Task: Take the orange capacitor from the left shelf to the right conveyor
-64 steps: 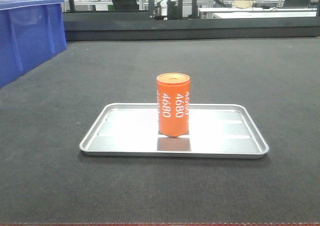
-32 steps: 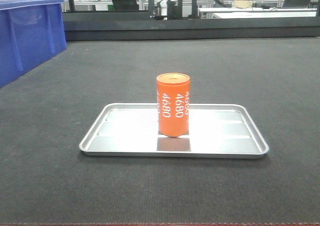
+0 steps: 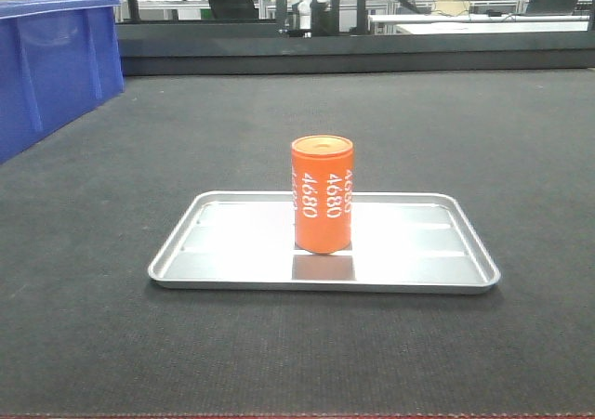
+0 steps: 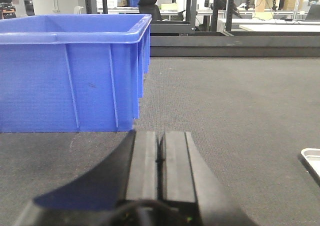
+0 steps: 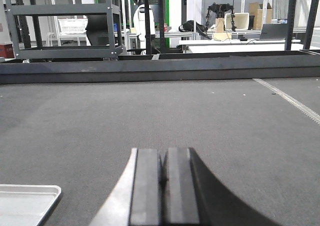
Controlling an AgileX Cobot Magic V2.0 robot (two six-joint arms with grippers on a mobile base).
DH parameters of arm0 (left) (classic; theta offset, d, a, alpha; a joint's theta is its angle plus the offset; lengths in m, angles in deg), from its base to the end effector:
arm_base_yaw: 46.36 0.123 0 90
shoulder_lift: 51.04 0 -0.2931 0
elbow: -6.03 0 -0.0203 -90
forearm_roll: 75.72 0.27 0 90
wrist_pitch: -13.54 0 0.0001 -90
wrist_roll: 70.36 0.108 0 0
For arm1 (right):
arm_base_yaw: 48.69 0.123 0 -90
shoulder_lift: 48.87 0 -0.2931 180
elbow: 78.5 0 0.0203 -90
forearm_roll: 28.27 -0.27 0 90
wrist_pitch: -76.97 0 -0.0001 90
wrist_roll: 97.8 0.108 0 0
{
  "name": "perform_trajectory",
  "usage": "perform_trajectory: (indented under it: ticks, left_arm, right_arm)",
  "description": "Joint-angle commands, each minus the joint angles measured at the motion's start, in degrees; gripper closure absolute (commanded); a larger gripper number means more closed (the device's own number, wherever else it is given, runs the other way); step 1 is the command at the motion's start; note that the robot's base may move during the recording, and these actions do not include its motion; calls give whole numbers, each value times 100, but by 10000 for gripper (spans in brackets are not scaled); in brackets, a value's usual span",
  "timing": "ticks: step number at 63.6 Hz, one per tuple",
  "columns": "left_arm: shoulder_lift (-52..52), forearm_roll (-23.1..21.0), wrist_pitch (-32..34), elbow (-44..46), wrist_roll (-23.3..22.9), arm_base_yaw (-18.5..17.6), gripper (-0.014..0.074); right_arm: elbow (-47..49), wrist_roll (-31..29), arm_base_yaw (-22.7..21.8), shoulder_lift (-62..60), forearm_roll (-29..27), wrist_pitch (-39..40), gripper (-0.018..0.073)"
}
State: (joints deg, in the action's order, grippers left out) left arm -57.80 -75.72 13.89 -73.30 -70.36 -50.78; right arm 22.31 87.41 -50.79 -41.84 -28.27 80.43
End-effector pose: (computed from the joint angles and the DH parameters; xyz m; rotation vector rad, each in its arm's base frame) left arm 0.0844 -0.0065 0.2041 0.0577 1.4956 -0.0622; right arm 0.0843 -0.0031 0.2104 0.0921 1.4416 0.0445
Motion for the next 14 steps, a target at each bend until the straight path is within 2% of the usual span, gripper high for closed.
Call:
perform_trajectory:
  ticks: [1, 14]
  left_arm:
    - [-58, -31, 484, 45, 0, -11, 701]
    - [-58, -31, 484, 45, 0, -11, 701]
  right_arm:
    - [-13, -7, -36, -123, 81, 504, 513]
    - [-13, -7, -36, -123, 81, 504, 513]
